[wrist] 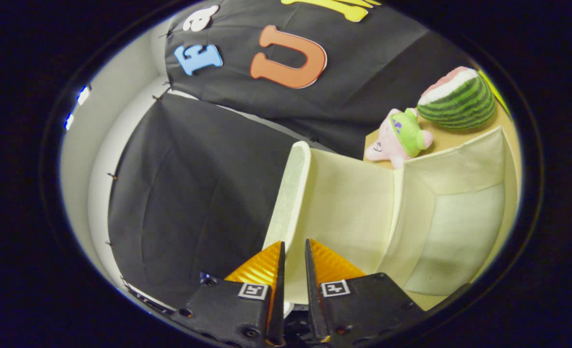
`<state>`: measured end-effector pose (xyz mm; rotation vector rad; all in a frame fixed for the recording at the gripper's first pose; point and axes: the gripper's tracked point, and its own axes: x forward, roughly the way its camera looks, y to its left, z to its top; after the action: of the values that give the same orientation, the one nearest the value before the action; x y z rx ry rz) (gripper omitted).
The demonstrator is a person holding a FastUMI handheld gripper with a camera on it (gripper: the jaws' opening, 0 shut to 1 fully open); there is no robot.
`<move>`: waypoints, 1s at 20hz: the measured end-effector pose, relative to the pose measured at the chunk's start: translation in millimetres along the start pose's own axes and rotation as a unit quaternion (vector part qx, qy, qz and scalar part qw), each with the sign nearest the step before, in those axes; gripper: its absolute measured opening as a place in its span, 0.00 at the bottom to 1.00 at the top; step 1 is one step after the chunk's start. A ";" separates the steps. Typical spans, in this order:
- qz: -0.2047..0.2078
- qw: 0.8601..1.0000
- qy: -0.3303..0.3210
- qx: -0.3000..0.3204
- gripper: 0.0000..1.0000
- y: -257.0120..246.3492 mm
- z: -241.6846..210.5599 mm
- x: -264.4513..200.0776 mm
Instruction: Open the storage box then place both shoes into the box .Put the left shoe in first, then the right shoe, with the right side of both shoes facing outward in a uniform manner.
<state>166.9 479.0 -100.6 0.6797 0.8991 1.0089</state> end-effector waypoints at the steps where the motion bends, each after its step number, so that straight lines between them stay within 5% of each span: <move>1: -0.005 1.000 0.004 -0.011 0.35 0.5 -6.8 3.6; 4: -0.030 0.998 -0.019 -0.058 1.00 -1.2 -6.6 1.7; 15: -0.194 0.968 -0.035 -0.153 1.00 -71.8 17.0 -103.1; 20: -0.245 0.960 -0.035 -0.129 1.00 -114.9 17.9 -154.7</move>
<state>191.8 290.8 -138.4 0.2479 0.8022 0.6349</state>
